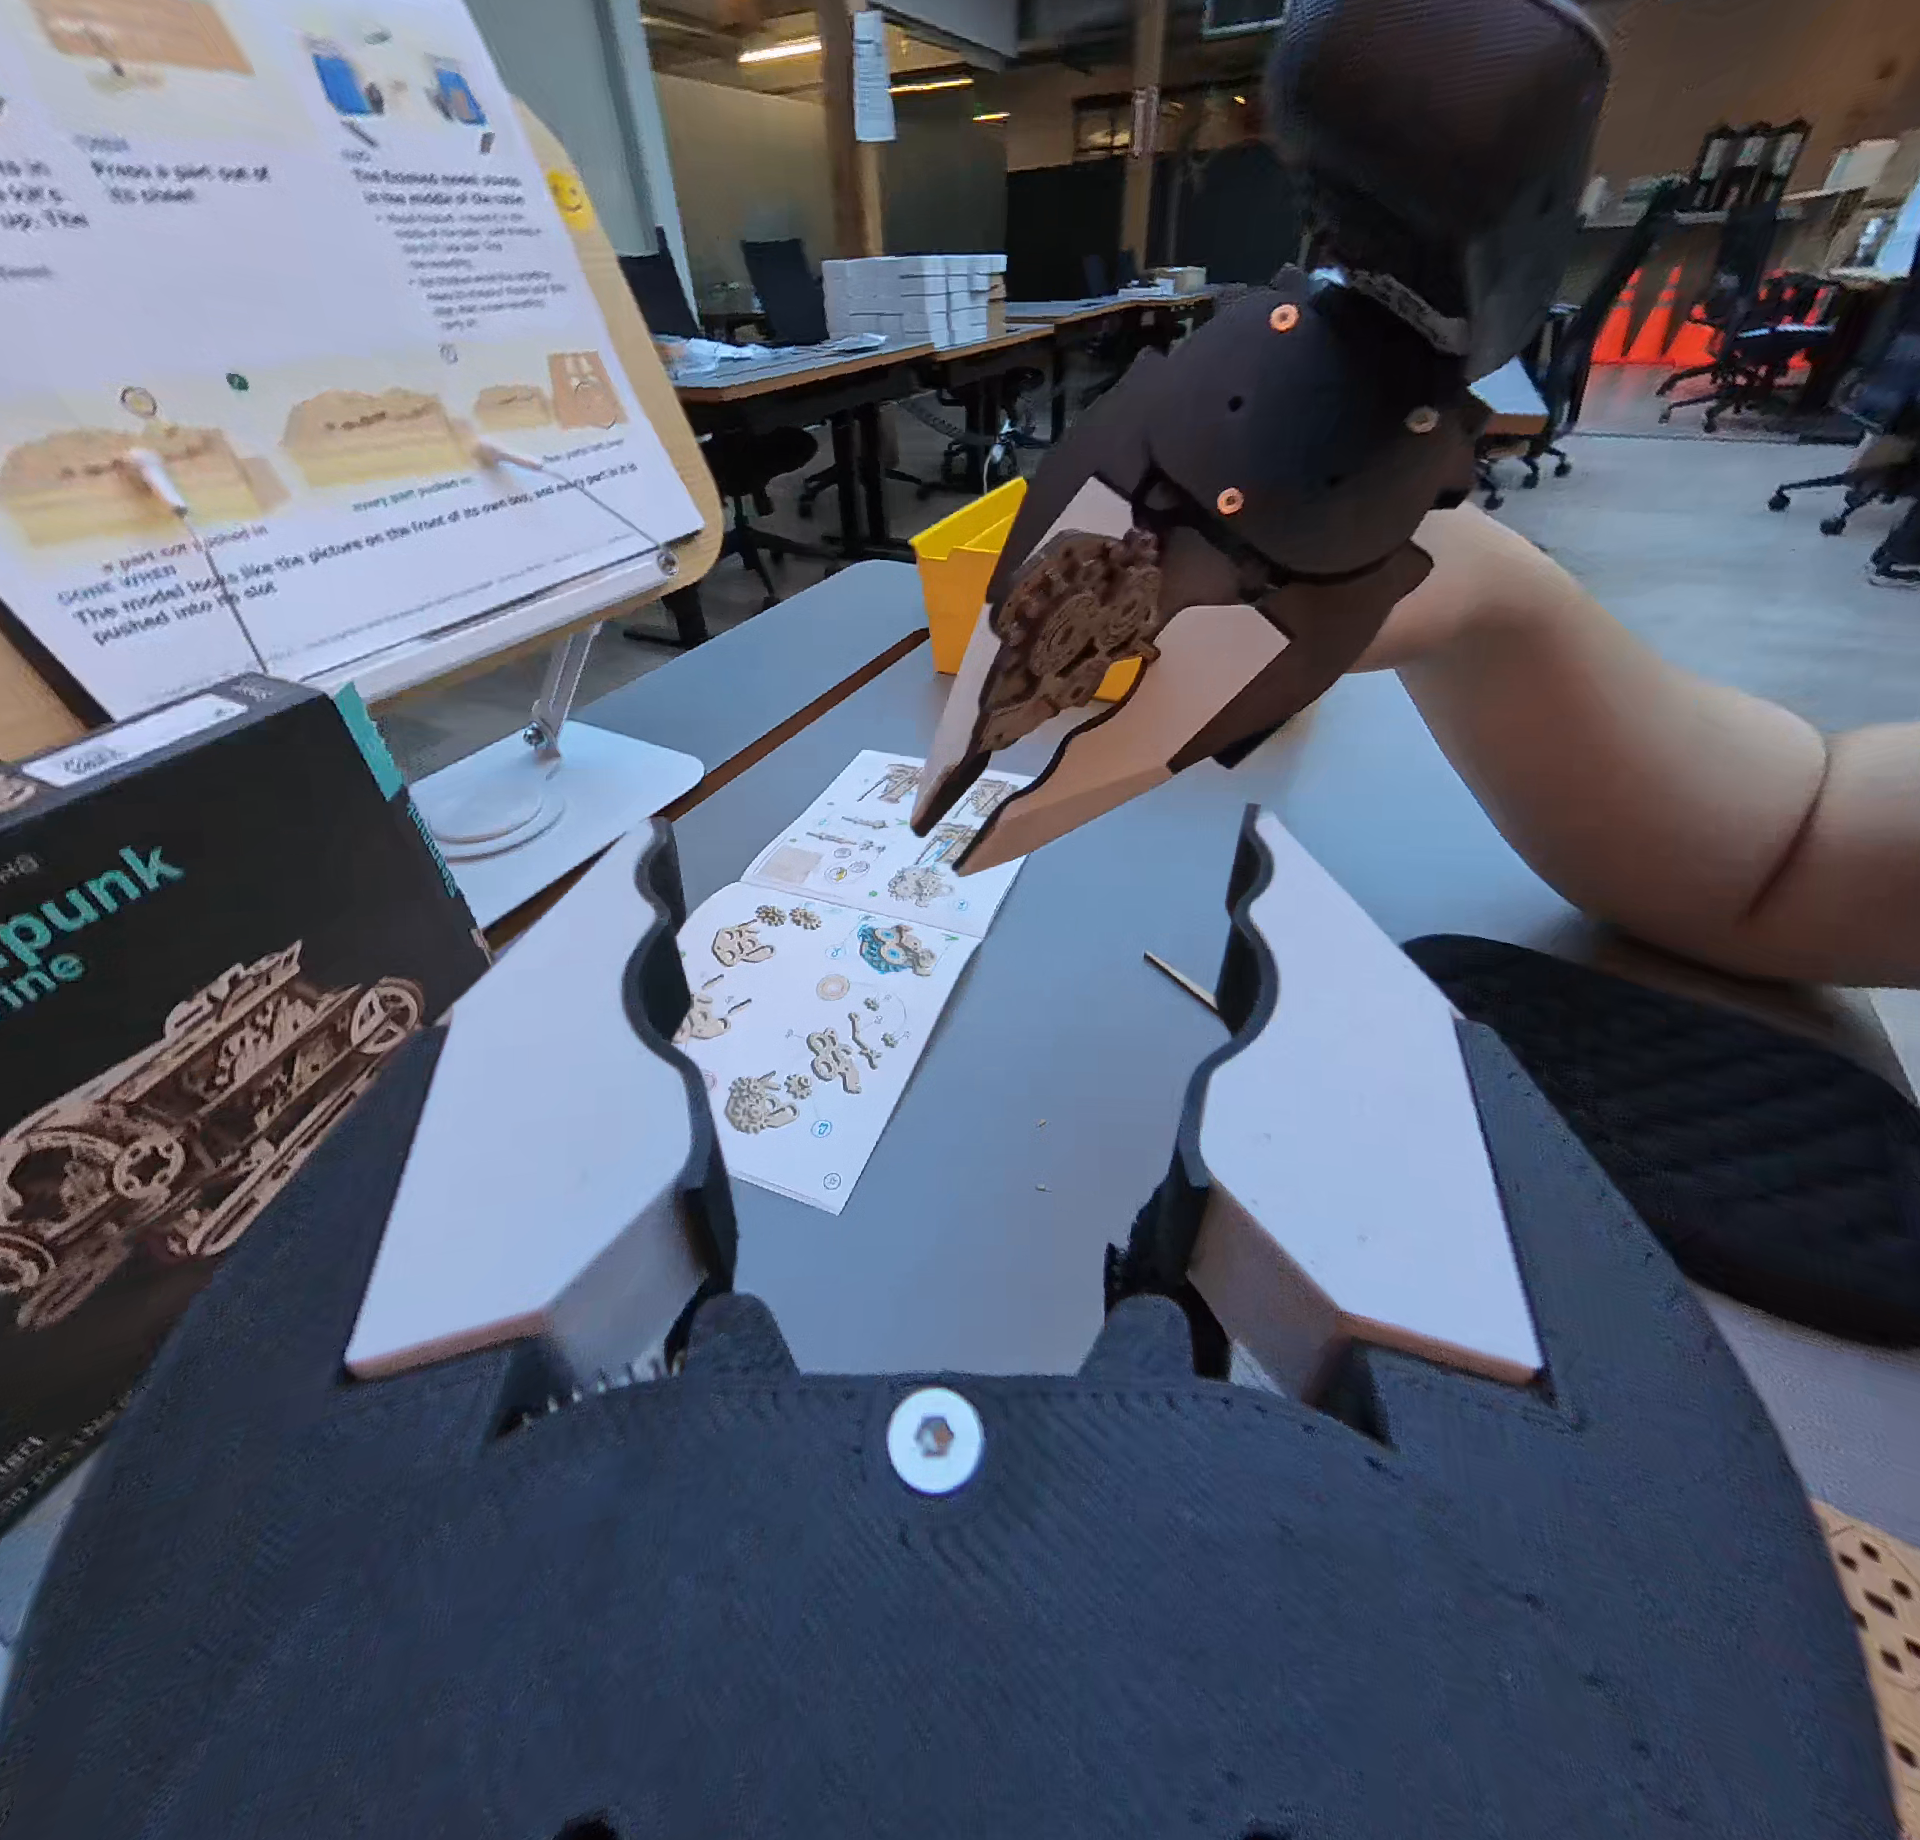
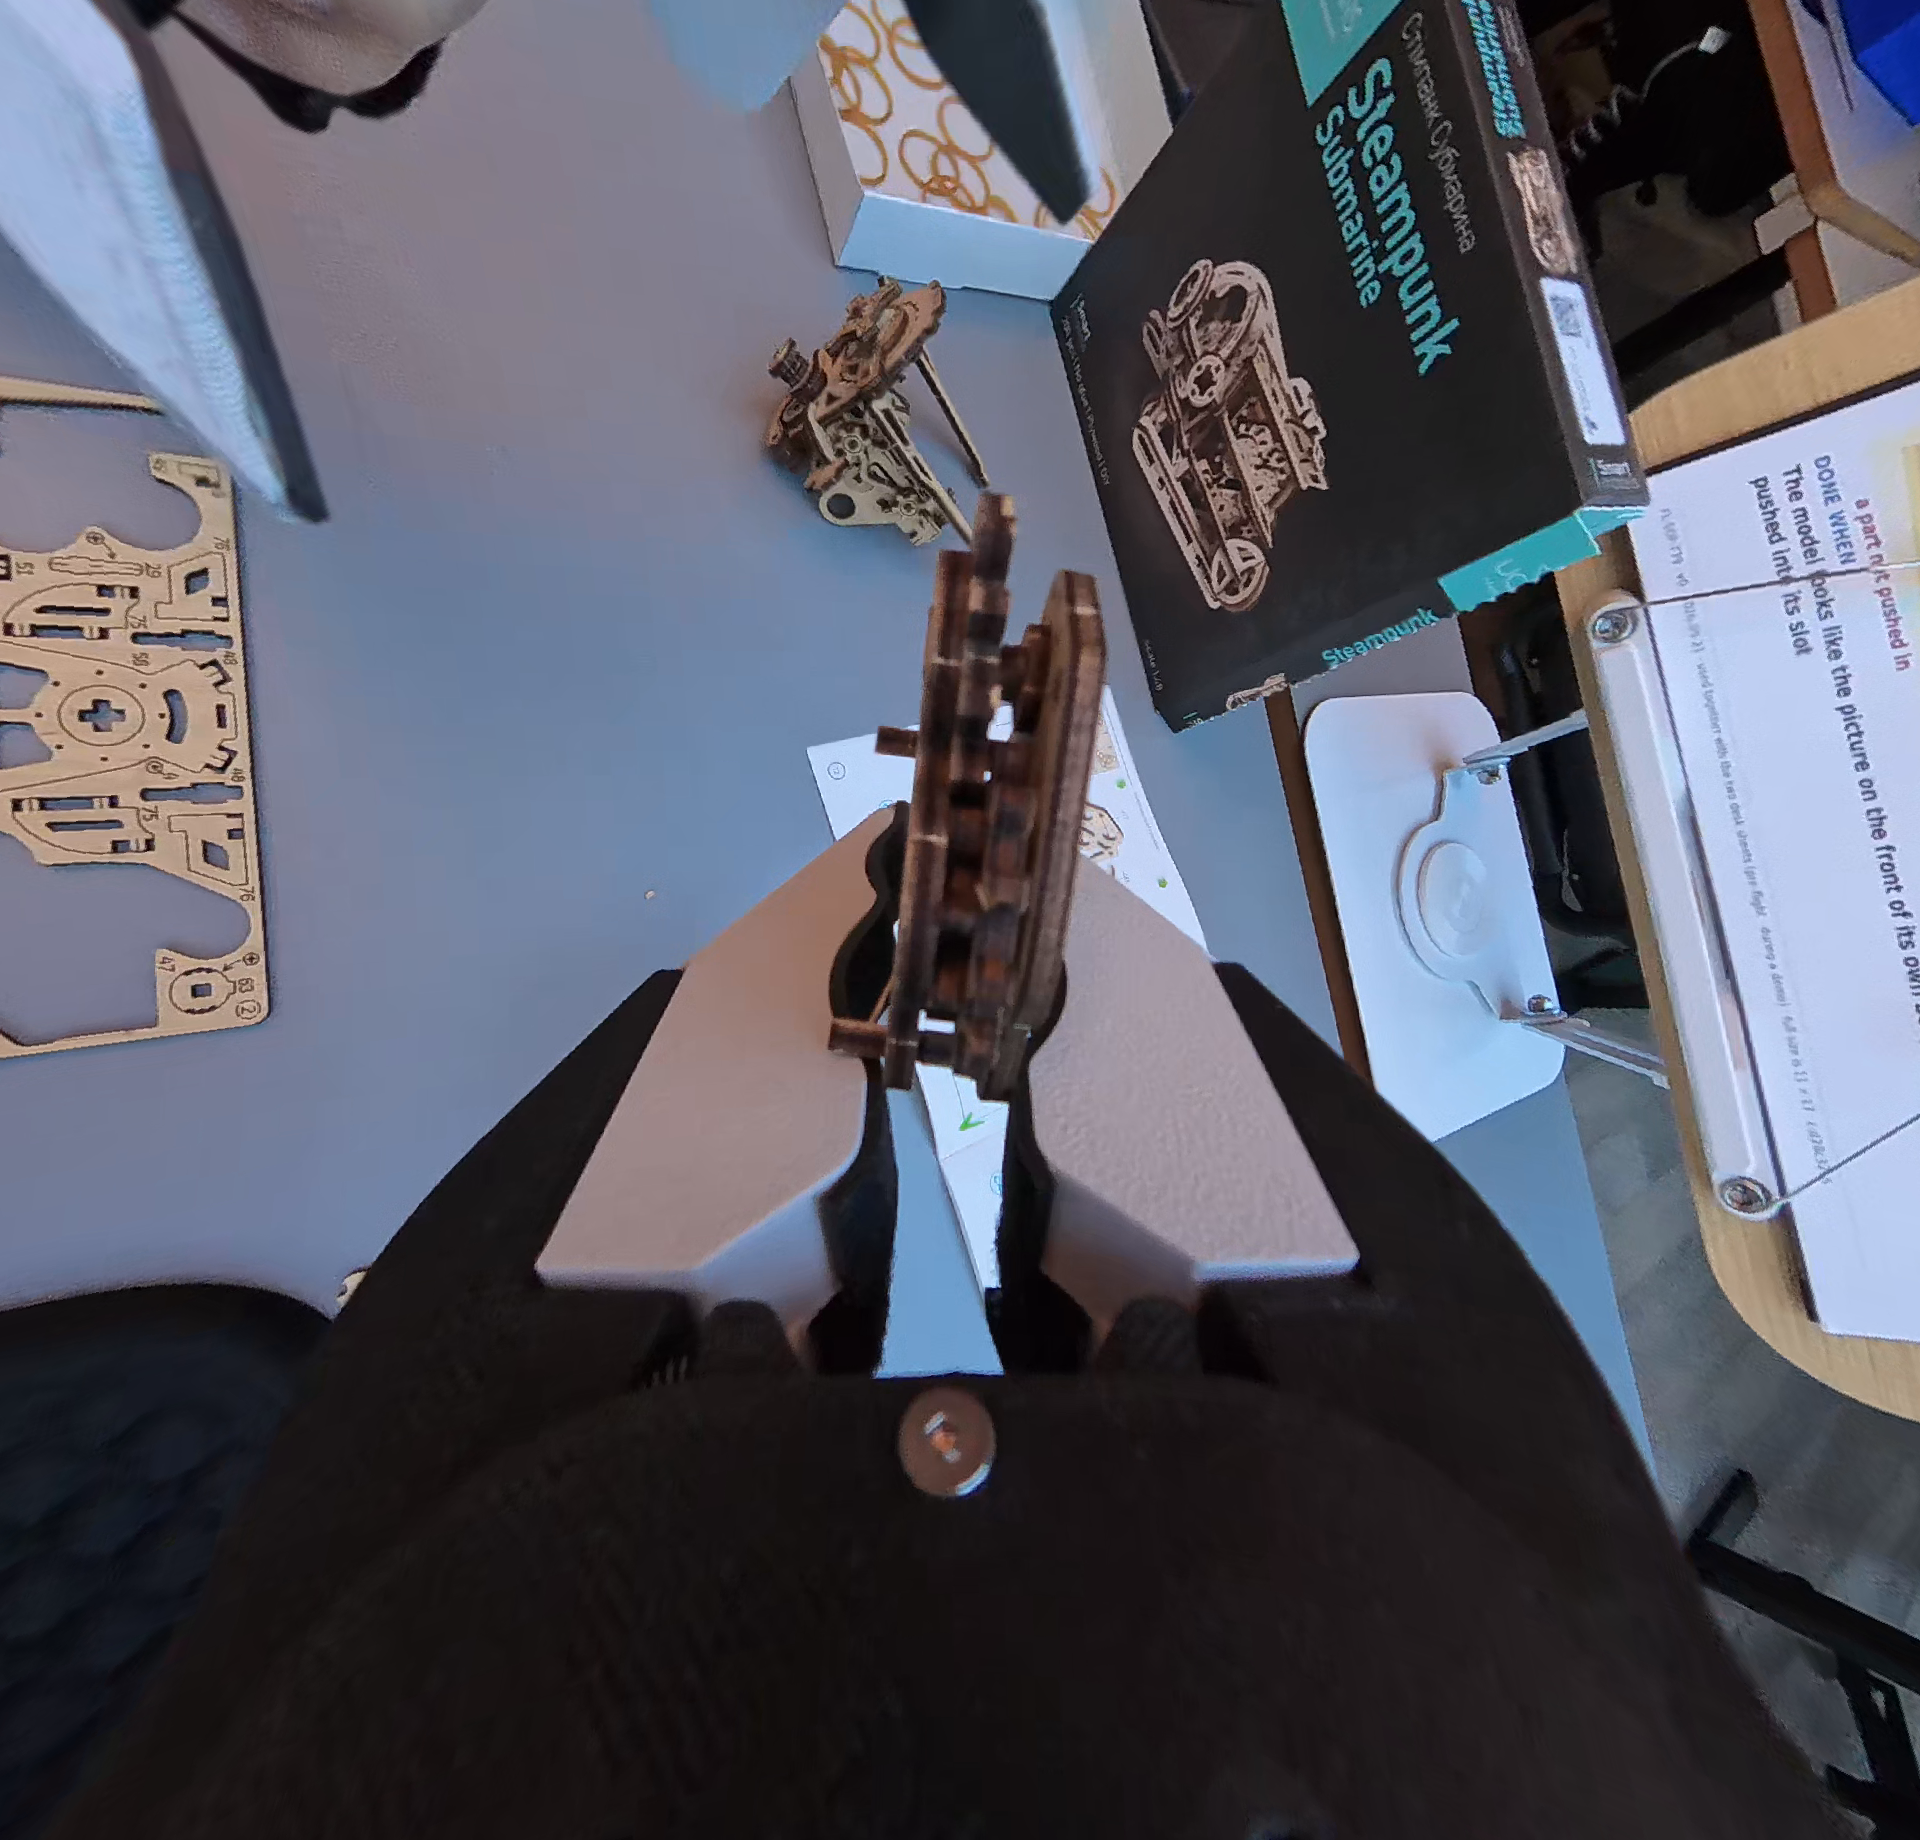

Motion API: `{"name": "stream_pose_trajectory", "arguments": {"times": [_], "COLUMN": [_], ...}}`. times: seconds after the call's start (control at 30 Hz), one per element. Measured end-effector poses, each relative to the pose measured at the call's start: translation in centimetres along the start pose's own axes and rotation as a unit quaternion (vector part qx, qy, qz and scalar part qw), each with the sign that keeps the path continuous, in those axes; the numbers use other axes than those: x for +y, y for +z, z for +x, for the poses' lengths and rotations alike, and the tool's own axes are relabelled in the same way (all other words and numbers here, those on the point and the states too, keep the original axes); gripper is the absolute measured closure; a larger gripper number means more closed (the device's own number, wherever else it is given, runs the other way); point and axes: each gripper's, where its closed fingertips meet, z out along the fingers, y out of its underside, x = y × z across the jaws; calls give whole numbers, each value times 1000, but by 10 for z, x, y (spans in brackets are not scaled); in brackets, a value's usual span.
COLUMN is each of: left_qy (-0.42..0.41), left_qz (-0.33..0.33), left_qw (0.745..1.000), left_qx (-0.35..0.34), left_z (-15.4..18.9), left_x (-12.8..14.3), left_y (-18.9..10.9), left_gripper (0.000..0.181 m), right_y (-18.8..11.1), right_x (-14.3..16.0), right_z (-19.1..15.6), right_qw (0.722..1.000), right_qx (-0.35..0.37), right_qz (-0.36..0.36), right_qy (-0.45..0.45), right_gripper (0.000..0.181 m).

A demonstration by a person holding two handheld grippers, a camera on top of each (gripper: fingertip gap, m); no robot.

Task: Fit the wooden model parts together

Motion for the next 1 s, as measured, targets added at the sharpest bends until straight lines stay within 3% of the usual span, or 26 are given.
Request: {"name": "stream_pose_trajectory", "arguments": {"times": [0.1, 0.27, 0.43, 0.53, 0.63, 0.7, 0.83, 0.9, 0.93, 1.0], "left_qy": [11, 21, 80, 124, 115, 101, 97, 98, 109, 119], "left_qz": [14, 35, 10, -21, -59, -86, -81, -64, -55, -50], "left_qw": [1000, 995, 996, 991, 990, 990, 990, 991, 990, 990], "left_qx": [11, 96, 42, 51, 55, 46, 69, 60, 65, 61], "left_z": [6, 33, 29, 37, 36, 29, 31, 26, 27, 27], "left_x": [-8, -14, -3, 10, 25, 35, 35, 28, 25, 23], "left_y": [-5, -12, -4, 0, 5, 8, 5, 1, -1, -3], "left_gripper": [85, 92, 133, 119, 99, 103, 103, 141, 145, 130], "right_y": [5, 14, 20, 24, 26, 28, 28, 27, 26, 24], "right_x": [-5, -14, -18, -17, -13, -10, -9, -13, -15, -20], "right_z": [-15, -33, -52, -56, -55, -53, -52, -55, -58, -63], "right_qw": [999, 997, 994, 993, 993, 993, 994, 993, 993, 991], "right_qx": [-16, -24, -56, -63, -68, -68, -69, -79, -86, -97], "right_qz": [-1, 2, 5, 6, -3, -8, -6, 5, 12, 24], "right_qy": [-29, -73, -95, -103, -98, -94, -89, -87, -84, -86], "right_gripper": [169, 169, 169, 169, 169, 169, 169, 169, 169, 169]}}
